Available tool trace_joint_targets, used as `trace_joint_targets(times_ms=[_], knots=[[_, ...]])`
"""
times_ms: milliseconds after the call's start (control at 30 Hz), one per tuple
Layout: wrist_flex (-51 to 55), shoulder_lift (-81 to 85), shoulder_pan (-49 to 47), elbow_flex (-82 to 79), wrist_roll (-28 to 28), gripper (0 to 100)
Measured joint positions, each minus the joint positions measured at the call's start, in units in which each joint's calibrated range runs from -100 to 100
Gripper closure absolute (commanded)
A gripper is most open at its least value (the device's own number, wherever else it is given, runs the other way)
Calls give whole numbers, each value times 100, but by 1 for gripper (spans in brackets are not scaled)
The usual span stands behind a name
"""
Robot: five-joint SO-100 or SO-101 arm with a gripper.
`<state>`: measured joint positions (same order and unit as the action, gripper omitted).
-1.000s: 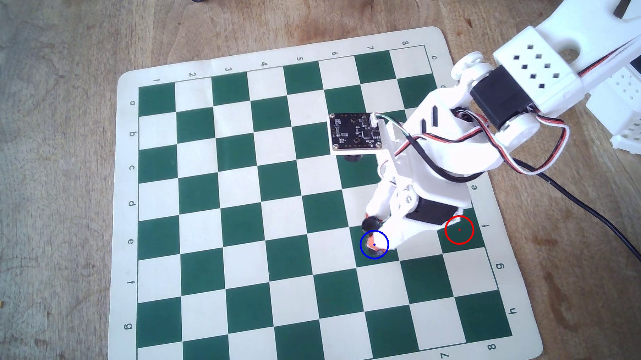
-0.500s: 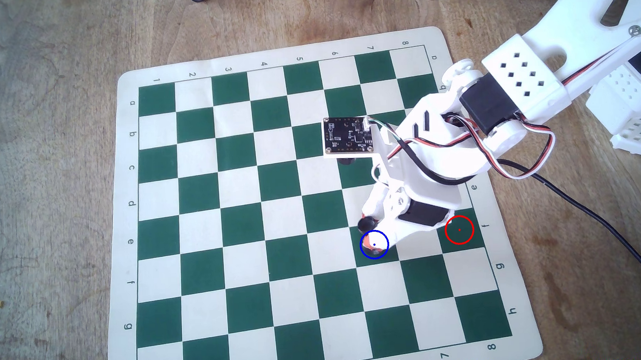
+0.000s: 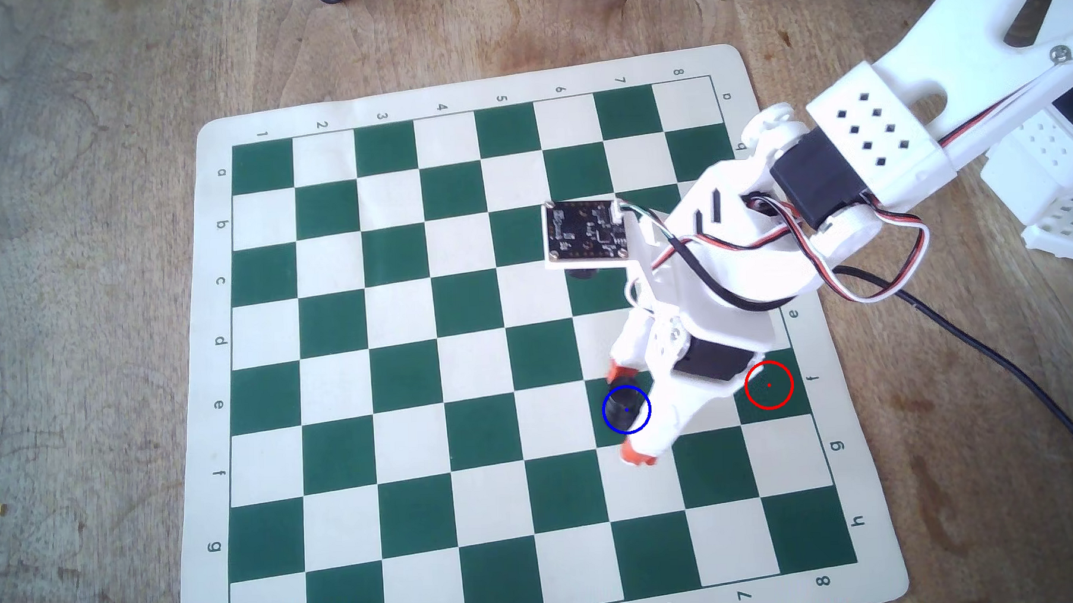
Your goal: Move the chess piece from red to blue
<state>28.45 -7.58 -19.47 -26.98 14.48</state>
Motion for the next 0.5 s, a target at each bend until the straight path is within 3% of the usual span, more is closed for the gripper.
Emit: trace_joint_targets(times_ms=[200,267,333,500], knots=[[127,863,7,-660,-29,75],[375,1274,37,-714,-39,83],[637,1642,29,-822,-54,98],[900,2983,-66,-1365,-63,100]])
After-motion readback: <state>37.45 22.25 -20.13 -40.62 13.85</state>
